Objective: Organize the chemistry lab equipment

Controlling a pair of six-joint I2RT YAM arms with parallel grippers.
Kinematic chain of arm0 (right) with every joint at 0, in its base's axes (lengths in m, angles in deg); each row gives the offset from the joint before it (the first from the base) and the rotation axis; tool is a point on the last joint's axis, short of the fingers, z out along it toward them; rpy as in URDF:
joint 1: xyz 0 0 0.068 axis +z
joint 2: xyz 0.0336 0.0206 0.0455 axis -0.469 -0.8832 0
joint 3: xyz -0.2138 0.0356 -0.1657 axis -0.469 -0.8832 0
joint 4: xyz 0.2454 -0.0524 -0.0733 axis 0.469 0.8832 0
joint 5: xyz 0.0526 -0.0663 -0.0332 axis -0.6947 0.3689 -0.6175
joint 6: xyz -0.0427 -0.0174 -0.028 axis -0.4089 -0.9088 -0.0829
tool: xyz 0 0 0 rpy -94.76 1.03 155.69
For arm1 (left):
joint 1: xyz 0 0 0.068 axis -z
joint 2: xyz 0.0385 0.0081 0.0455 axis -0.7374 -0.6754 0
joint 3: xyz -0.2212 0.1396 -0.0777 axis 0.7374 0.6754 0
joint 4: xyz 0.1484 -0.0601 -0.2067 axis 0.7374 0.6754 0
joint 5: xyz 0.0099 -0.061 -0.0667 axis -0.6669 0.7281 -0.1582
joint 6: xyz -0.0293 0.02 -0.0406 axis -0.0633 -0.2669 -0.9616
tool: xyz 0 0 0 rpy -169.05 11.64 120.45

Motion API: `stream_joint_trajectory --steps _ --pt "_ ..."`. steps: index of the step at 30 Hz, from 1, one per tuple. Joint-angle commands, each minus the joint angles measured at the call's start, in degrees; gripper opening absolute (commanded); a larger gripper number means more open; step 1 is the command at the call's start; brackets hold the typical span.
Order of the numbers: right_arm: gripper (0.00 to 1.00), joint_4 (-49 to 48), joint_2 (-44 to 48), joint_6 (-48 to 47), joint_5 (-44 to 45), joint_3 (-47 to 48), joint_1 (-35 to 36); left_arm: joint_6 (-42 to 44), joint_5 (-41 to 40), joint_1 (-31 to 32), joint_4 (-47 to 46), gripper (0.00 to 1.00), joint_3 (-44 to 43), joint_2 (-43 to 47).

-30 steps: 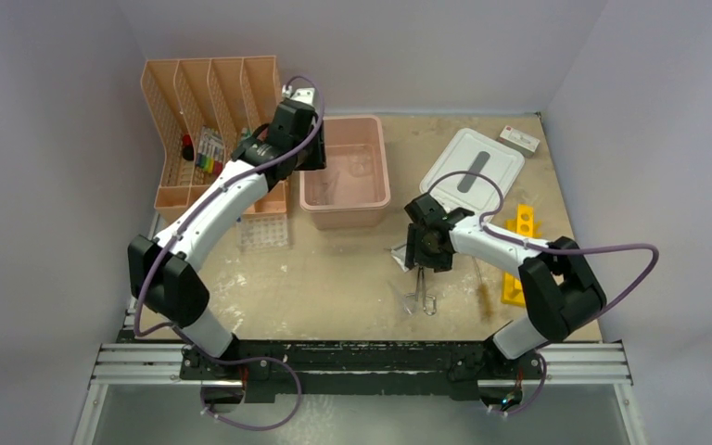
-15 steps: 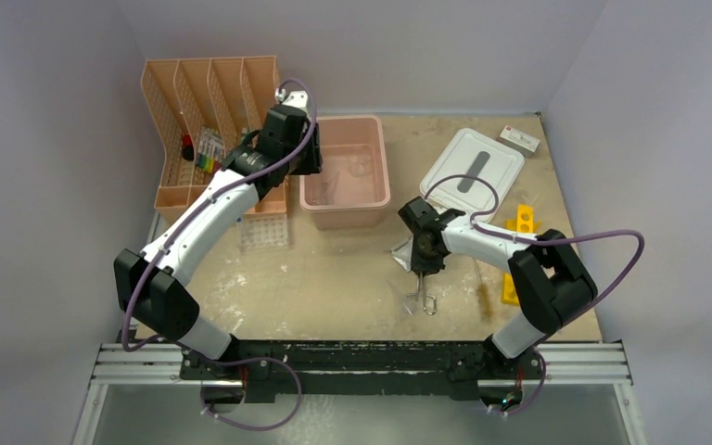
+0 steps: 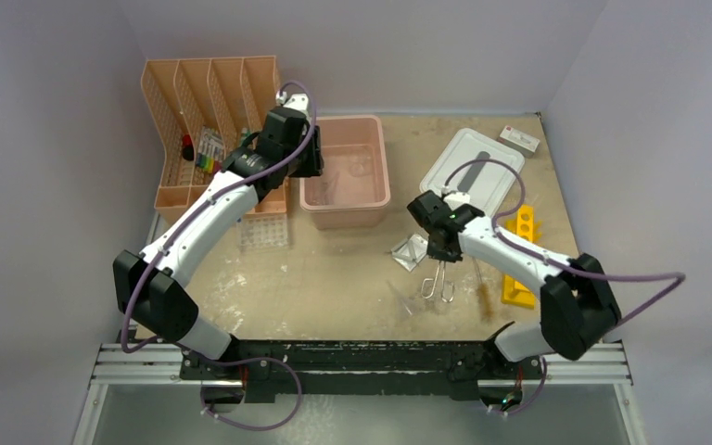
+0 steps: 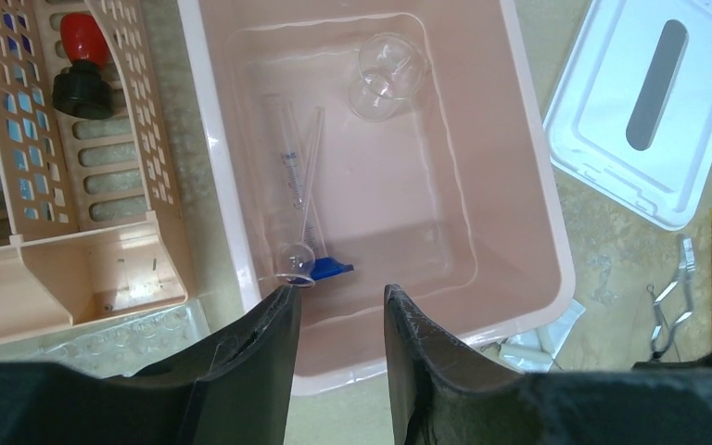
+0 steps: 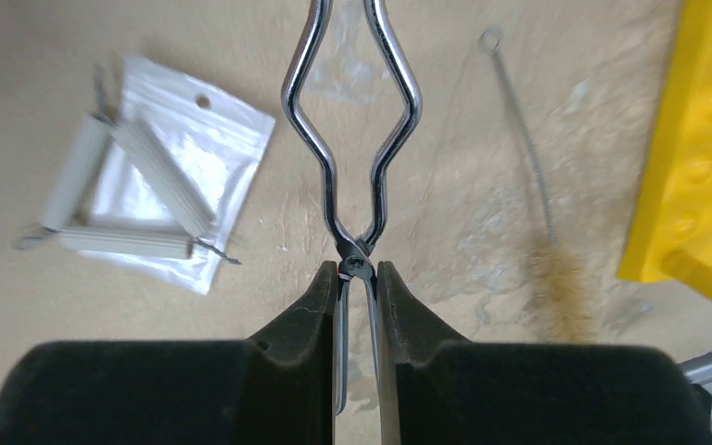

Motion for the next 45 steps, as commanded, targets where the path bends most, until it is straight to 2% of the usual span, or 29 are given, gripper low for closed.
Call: stream_joint_trajectory --steps 1,4,8,13,17,22,28,31,36,40,45 --pt "0.06 5.3 6.7 0.7 11.2 6.3 -0.3 -0.9 1.5 0.1 -2.5 0.38 -0.3 2.6" --pt "0.06 5.5 9.4 -0.8 12.5 9.3 -0.5 -1.9 3.2 0.1 -2.9 0.4 -0.3 2.6" --pt "0.05 2.2 12.4 -3.9 10.7 13.7 -0.6 -4.4 13.8 0.1 -7.0 0.48 1.5 2.9" --pt "0.05 -7.6 15.1 -7.3 4.8 16.4 -0.7 -13.4 27.8 0.3 -20.2 0.53 8.9 3.7" --pt "0.05 -12.0 14.2 -8.1 0.3 19.6 -0.7 -17.5 34.5 2.8 -30.2 0.54 13.8 4.3" --pt "0.04 -19.1 11.9 -6.9 -8.6 21.4 -0.5 -18.7 36.8 6.8 -32.7 0.53 14.8 2.5" --pt "0.03 -23.5 9.2 -5.3 -14.5 22.5 -0.5 -20.6 39.8 7.5 -36.2 0.52 16.5 1.2" --pt "0.04 -24.1 8.2 -4.9 -16.4 23.1 -0.6 -21.2 41.0 7.5 -36.9 0.45 16.6 0.5" --pt "0.04 -24.4 7.8 -4.5 -19.4 23.5 -0.5 -19.7 39.6 7.6 -34.7 0.29 16.7 -0.2" --pt "0.04 -24.7 7.9 -3.5 -22.8 23.3 -0.5 -18.8 38.5 7.6 -34.1 0.25 16.7 -0.1" --pt "0.04 -24.7 7.8 -3.6 -23.5 22.9 -0.5 -16.4 36.7 7.5 -30.0 0.25 14.8 0.7"
